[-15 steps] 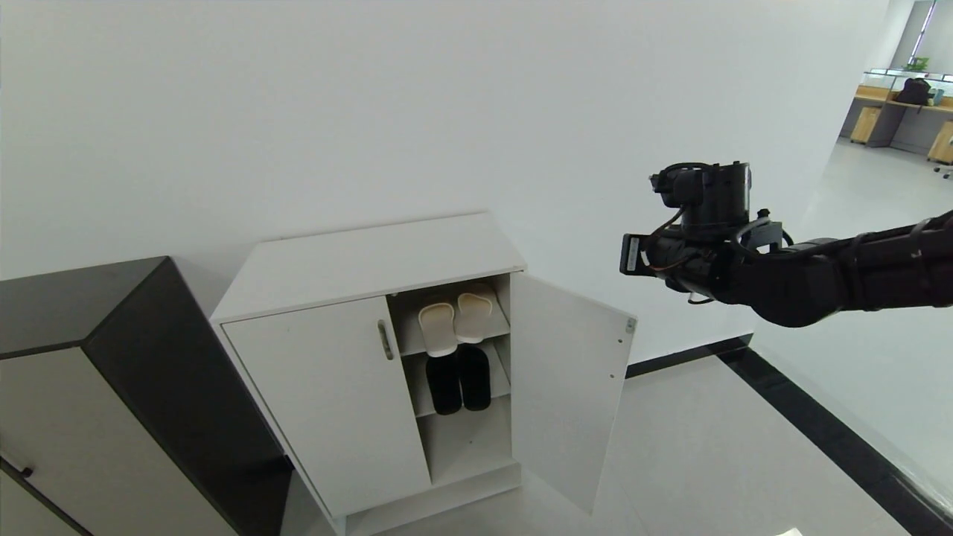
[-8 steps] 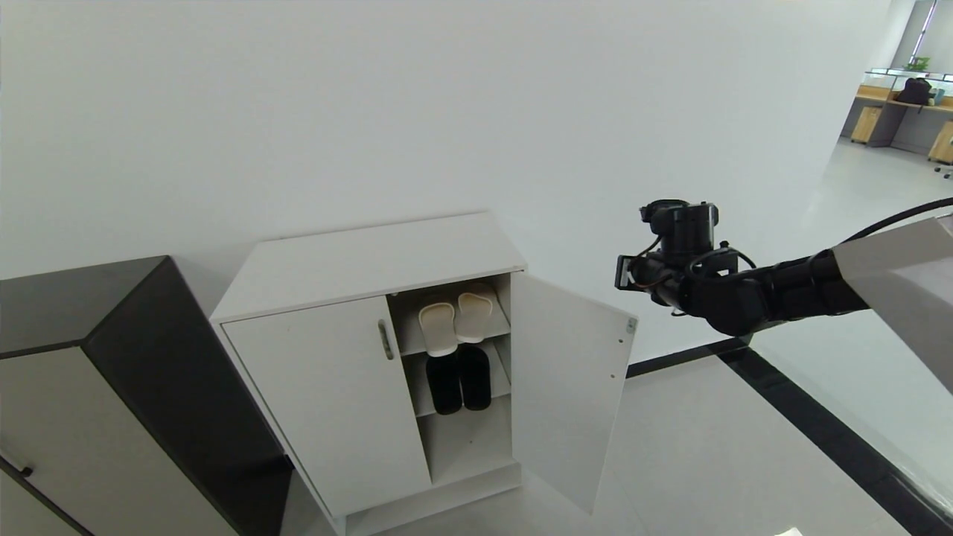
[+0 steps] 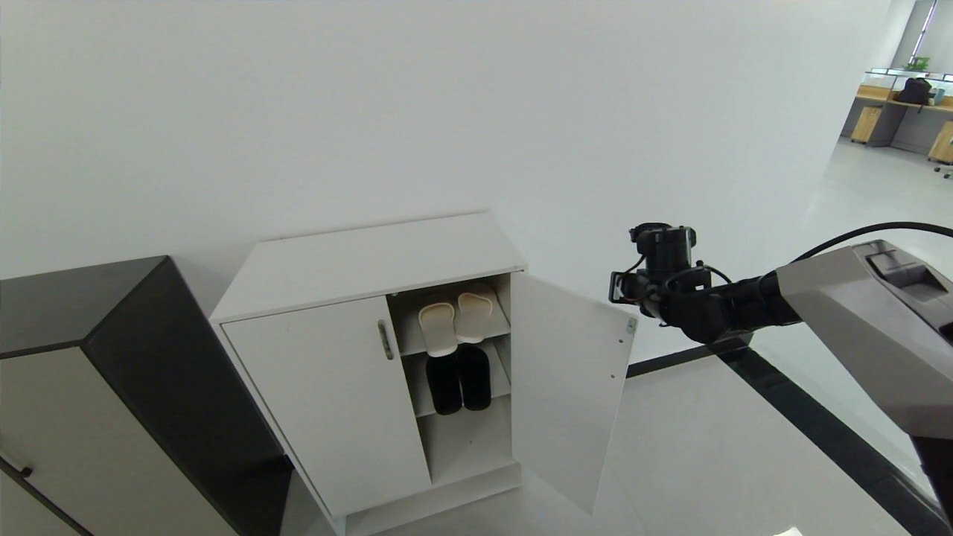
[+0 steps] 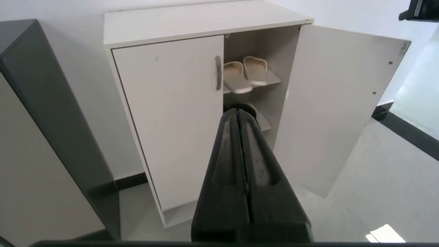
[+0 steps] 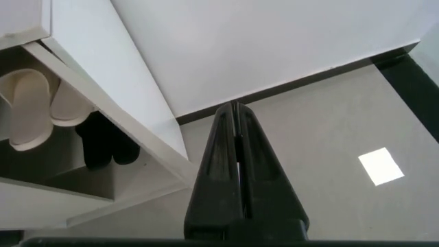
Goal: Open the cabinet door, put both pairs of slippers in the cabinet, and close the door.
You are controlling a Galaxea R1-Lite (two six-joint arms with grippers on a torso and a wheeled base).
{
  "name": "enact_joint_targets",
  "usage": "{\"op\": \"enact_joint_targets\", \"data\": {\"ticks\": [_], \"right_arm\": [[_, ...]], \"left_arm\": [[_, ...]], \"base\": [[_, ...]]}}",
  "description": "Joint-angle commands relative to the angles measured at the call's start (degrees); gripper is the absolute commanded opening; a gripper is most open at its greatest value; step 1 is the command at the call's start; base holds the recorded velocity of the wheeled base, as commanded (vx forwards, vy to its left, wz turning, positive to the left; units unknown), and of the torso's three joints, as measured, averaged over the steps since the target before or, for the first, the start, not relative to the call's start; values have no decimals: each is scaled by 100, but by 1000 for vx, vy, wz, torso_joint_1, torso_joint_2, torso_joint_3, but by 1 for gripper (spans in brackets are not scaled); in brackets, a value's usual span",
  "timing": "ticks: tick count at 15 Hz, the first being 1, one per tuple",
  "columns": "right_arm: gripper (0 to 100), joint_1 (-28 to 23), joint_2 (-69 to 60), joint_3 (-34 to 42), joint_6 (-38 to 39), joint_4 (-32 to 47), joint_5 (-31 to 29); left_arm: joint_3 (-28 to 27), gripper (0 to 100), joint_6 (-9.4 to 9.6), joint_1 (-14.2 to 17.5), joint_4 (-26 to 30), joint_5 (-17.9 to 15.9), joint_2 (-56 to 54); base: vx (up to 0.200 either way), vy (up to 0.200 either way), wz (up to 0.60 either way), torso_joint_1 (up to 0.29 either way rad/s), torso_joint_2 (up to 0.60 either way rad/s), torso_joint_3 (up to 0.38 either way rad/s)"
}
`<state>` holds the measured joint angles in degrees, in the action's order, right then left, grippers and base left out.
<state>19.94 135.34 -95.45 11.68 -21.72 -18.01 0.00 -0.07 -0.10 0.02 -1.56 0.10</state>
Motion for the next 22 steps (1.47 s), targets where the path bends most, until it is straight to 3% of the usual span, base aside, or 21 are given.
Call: {"op": "enact_joint_targets", "data": {"ticks": [1, 15, 22], "right_arm": [[0, -17, 186, -114, 1, 10, -1], [0, 71, 195, 220, 1, 10, 34], [0, 950, -447, 1240, -8, -271, 8]], "left_arm": [[0, 0, -1, 1, -2, -2, 8], [0, 0, -10, 1, -2, 7, 8], [0, 0, -10, 1, -2, 7, 8]], "base": [[0, 0, 0, 0, 0, 0], [0, 0, 0, 0, 0, 0], [0, 0, 0, 0, 0, 0]]}}
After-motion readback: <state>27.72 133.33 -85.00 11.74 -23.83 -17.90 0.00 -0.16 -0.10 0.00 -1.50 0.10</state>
